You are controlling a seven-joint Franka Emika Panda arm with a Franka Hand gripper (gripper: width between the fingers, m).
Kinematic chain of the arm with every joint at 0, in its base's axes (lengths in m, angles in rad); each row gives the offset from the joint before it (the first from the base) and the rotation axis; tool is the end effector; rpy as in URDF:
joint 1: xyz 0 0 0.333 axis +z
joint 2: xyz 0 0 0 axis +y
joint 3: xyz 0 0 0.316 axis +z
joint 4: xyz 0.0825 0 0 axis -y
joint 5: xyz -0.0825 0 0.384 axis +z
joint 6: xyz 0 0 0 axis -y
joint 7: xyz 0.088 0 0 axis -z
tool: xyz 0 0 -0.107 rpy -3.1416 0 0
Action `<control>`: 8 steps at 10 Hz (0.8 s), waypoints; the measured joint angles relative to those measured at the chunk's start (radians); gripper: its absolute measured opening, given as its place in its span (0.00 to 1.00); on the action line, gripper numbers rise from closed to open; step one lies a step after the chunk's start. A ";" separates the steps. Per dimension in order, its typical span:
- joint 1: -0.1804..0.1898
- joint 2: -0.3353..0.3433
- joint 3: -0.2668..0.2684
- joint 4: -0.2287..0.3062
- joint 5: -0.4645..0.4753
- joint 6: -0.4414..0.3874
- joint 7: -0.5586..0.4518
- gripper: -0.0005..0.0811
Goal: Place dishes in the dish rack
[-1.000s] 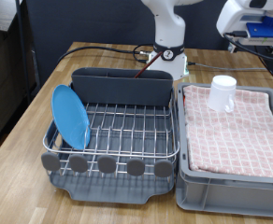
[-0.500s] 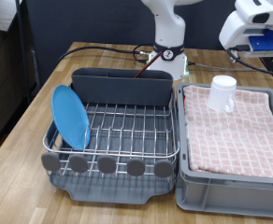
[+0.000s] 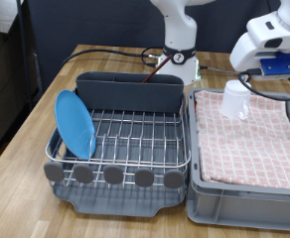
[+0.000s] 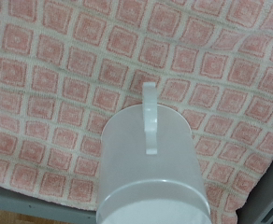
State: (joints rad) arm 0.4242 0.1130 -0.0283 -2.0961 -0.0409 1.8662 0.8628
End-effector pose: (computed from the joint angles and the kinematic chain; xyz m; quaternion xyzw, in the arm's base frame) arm 0.4829 0.1986 0.3449 0.9605 -0.2191 -0.1262 0.1164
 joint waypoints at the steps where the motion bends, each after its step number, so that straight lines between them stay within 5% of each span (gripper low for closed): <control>1: 0.000 0.016 0.001 0.000 0.000 0.007 -0.001 0.99; 8: 0.000 0.110 0.004 -0.011 0.031 0.081 -0.025 0.99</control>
State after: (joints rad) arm 0.4241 0.2226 -0.0242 -2.1071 -0.0101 1.9467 0.8374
